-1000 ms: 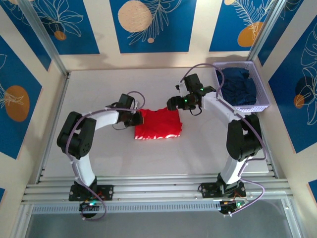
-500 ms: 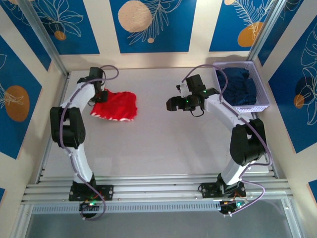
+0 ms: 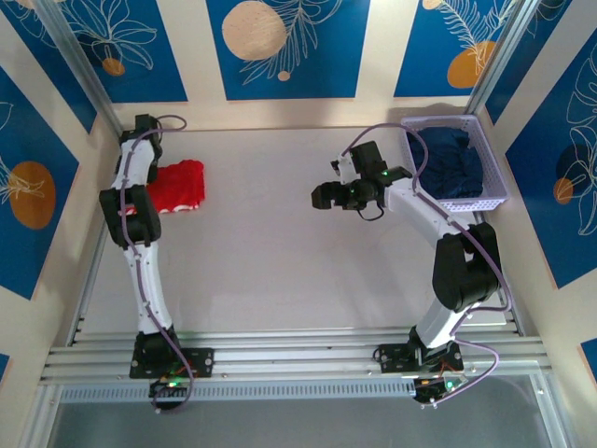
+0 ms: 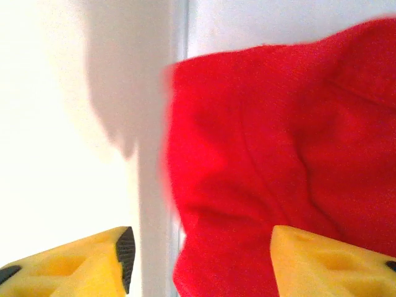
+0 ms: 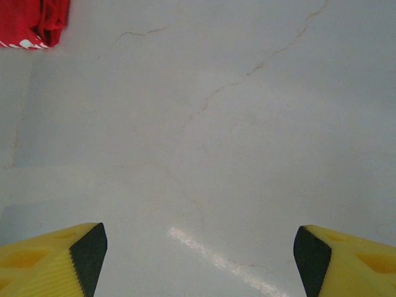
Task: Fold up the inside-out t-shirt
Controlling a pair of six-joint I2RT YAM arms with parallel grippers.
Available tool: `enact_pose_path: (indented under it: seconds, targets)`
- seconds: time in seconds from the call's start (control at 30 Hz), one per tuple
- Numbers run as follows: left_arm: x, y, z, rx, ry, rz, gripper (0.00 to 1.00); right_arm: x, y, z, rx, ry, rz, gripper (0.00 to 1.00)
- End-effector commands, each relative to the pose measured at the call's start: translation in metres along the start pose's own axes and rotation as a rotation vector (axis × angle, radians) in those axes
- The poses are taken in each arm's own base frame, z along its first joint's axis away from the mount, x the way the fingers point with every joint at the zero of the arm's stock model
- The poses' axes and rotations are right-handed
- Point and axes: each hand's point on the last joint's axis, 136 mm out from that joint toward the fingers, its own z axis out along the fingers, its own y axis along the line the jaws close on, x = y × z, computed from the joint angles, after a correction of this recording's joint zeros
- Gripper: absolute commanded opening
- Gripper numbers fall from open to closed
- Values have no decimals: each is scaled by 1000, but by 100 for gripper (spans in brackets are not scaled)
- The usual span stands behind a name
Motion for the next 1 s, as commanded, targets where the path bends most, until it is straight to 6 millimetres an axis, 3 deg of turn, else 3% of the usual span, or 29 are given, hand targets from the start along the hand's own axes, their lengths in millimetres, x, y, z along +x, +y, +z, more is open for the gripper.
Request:
enact_pose_path:
  seconds: [0.0, 0.1, 0.13, 0.23, 0.27, 0.43, 0.53, 0.7, 0.87, 0.97]
  targets:
    - [-4, 36, -47, -45, -44, -106, 70, 7, -13, -7, 87, -23, 5, 82]
    - [2, 41, -89, 68, -122, -258, 79, 1, -28, -21, 227, -102, -57, 84]
    - [5, 38, -104, 116, -160, -298, 81, -1, -34, -26, 273, -124, -74, 85]
    - [24, 17, -155, 275, -319, -397, 98, -5, -50, -41, 412, -187, -119, 92]
    - [34, 9, -172, 326, -371, -425, 100, -5, -57, -46, 457, -204, -128, 99]
    - [88, -17, -220, 511, -563, -527, 100, -11, -88, -65, 625, -291, -122, 99]
    - [121, -28, -220, 545, -658, -589, 100, -15, -111, -77, 732, -385, -103, 99]
    - [162, -44, -185, 439, -759, -565, 100, -11, -144, -75, 738, -545, -176, 99]
    - [163, -74, -160, 464, -821, -523, 100, 3, -171, -64, 648, -634, -159, 99]
    - [156, -91, -150, 494, -854, -508, 100, 8, -176, -63, 614, -697, -170, 99]
